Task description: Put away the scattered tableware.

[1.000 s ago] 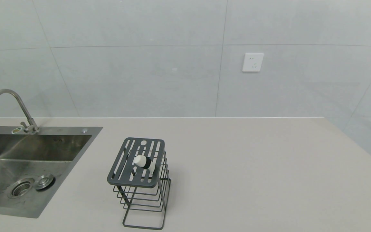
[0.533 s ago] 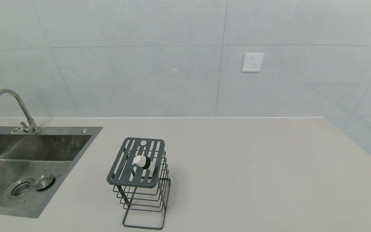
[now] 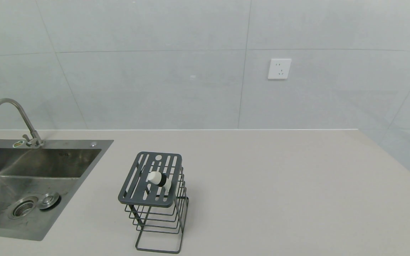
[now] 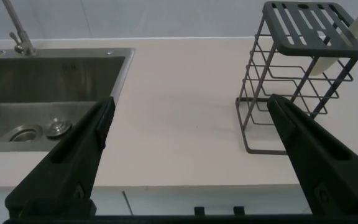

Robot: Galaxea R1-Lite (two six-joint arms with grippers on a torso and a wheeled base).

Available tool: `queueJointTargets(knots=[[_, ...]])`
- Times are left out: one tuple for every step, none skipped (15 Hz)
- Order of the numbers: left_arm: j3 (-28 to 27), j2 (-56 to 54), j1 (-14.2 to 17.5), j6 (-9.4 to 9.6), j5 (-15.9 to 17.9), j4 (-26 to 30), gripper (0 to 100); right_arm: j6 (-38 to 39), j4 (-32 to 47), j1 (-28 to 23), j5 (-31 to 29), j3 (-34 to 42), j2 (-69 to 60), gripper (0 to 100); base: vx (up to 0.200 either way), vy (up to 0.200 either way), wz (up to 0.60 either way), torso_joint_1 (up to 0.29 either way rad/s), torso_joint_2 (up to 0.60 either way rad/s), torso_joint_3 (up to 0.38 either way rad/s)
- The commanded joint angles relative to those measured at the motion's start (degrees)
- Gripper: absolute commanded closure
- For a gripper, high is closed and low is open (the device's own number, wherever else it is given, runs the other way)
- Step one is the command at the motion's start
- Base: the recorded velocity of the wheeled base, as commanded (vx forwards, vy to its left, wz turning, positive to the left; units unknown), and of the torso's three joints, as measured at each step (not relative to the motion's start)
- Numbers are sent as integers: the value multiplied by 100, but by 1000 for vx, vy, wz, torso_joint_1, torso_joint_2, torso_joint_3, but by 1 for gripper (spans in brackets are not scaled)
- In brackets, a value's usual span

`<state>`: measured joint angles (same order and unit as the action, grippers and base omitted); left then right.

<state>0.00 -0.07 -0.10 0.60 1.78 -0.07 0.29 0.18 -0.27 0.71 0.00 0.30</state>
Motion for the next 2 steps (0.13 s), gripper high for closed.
queueJointTargets(knots=[[0,7,1,2,-2,-1,0,-3,-1,0,0,-9,13,100,0,0,0,0,0,0],[0,7,1,2,-2,-1,0,-12,8,0,0,0,5,100,0,0,0,0,0,0]])
